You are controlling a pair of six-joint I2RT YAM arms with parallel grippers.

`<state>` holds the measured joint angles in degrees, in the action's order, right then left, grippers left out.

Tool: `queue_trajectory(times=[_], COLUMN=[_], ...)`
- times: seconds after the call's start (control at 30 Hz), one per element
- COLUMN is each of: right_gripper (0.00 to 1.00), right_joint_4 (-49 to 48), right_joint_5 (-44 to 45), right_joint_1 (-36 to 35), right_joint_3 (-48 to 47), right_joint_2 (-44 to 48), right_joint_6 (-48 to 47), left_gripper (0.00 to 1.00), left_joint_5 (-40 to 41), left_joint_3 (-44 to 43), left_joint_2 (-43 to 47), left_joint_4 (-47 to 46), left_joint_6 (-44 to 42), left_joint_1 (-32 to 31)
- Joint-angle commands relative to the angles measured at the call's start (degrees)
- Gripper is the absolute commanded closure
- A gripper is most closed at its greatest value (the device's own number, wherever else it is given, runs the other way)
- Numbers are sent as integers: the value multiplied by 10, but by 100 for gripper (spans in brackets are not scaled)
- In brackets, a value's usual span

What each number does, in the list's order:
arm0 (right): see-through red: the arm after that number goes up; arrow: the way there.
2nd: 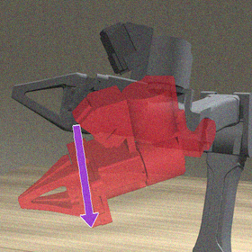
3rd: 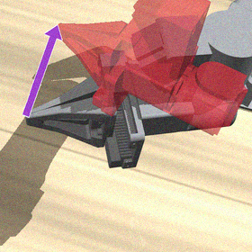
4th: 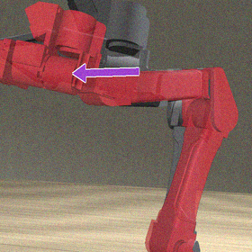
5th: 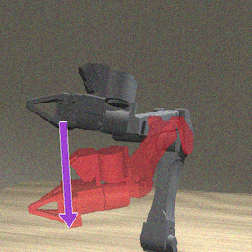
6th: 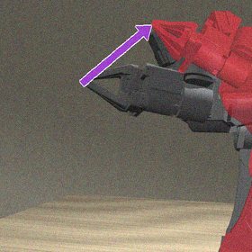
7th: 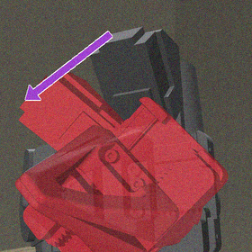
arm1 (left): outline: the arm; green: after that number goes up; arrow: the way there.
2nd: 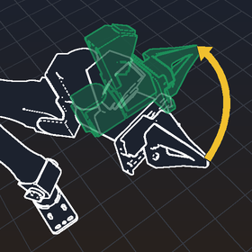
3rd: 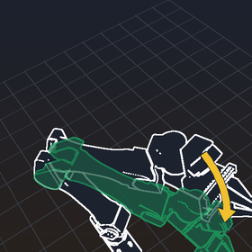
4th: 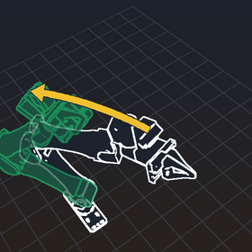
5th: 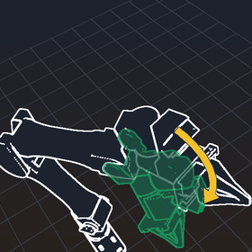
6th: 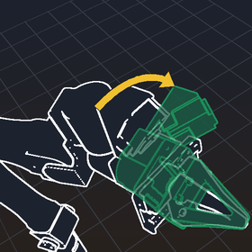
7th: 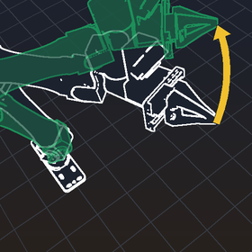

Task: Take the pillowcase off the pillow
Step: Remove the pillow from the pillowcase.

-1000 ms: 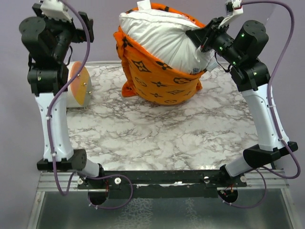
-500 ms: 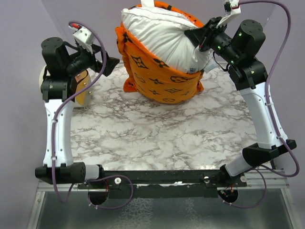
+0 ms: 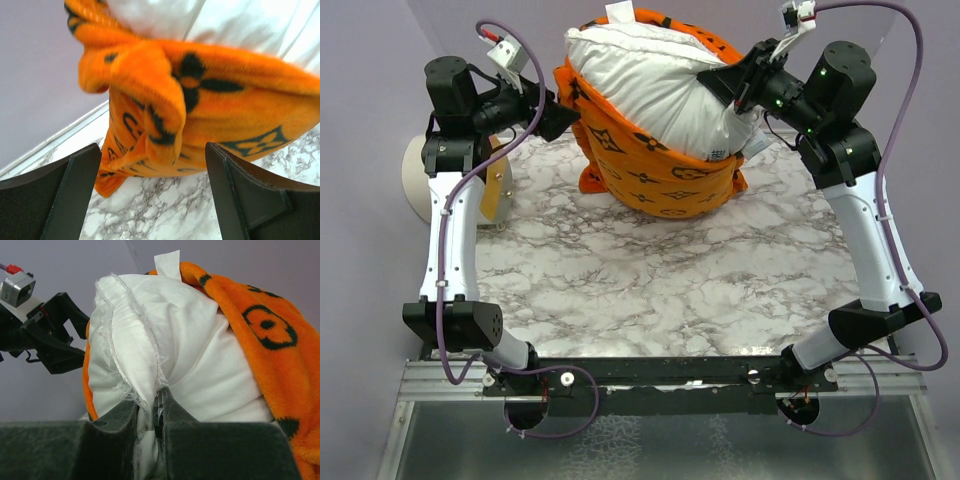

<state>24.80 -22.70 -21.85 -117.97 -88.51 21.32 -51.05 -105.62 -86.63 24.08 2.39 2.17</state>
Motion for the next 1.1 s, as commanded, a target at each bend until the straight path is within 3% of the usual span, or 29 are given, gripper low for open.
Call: queue_trajectory(times=[0.0,0.2,0.33,0.5,0.77,1.03,1.07], right_gripper=[99,99,99,99,99,99,99], right_joint_4=[-61,-71,-69,-61,-64,-82,-86], right_joint_5=[-32,-40,3,95,182,140,122], right_joint_1=[3,3,4,8,45,66,67], right_joint_3=[-9,-37,-69,-105,-149,-116,-110], right_joint_2=[1,-6,-15,-23,-30,-31,-32], right_joint_6=[25,49,60,70,105,132,136], left_gripper=[27,80,99,100,100,100,96], left_joint_5=[-30,17,52,98,299,284,267], left_joint_3=[-28,-1,64,150,304,336,316], left_joint_2=[-14,-28,-18,-5,-16,7,17], left_joint_4=[-29,-5,-17,-11,22,54,68], left_joint_6=[16,-28,-43,-89,-225,-251,-250], left_joint_1=[-2,-1,-2,-11,-62,-63,-63])
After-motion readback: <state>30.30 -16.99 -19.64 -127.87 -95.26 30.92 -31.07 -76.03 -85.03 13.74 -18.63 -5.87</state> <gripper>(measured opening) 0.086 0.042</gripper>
